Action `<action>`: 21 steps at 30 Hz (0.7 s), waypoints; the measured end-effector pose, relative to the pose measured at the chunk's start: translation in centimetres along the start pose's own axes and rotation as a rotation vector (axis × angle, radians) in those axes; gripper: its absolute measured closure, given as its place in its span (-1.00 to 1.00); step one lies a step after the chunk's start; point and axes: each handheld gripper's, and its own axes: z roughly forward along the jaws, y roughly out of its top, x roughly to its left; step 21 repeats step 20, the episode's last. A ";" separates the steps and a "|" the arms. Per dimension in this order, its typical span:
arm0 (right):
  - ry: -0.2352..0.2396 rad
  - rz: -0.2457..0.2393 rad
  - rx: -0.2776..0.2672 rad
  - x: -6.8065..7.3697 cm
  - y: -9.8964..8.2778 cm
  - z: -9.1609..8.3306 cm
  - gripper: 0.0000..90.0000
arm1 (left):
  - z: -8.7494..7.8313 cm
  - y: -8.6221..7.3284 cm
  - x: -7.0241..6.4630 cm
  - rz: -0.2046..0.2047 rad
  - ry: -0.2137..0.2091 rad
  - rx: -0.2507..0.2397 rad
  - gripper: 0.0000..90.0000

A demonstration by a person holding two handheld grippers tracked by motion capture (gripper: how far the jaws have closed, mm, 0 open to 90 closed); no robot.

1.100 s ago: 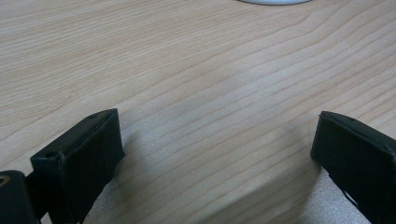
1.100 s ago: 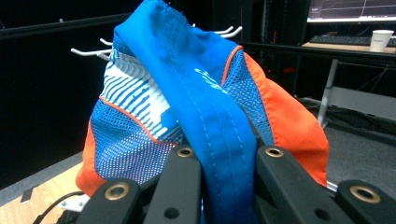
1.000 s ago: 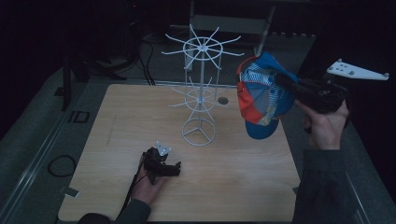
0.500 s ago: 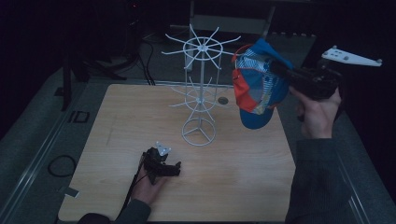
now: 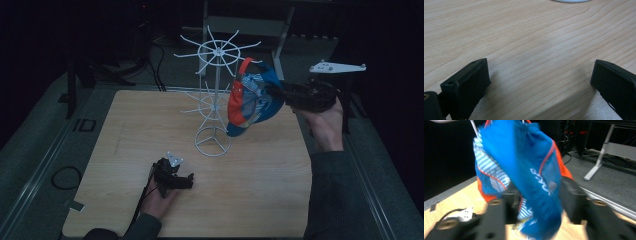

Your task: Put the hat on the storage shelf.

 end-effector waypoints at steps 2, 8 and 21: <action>-0.012 0.002 0.002 0.0 -0.2 -0.2 -0.06 | 0.0 0.0 0.0 0.002 0.001 0.000 -0.94; -0.063 -0.009 0.037 0.2 -1.4 -0.6 -0.40 | 0.0 0.0 0.0 0.003 0.000 0.002 -0.94; -0.079 -0.007 0.097 0.9 -3.4 1.0 -0.59 | 0.0 0.0 0.0 -0.001 0.001 -0.001 -0.94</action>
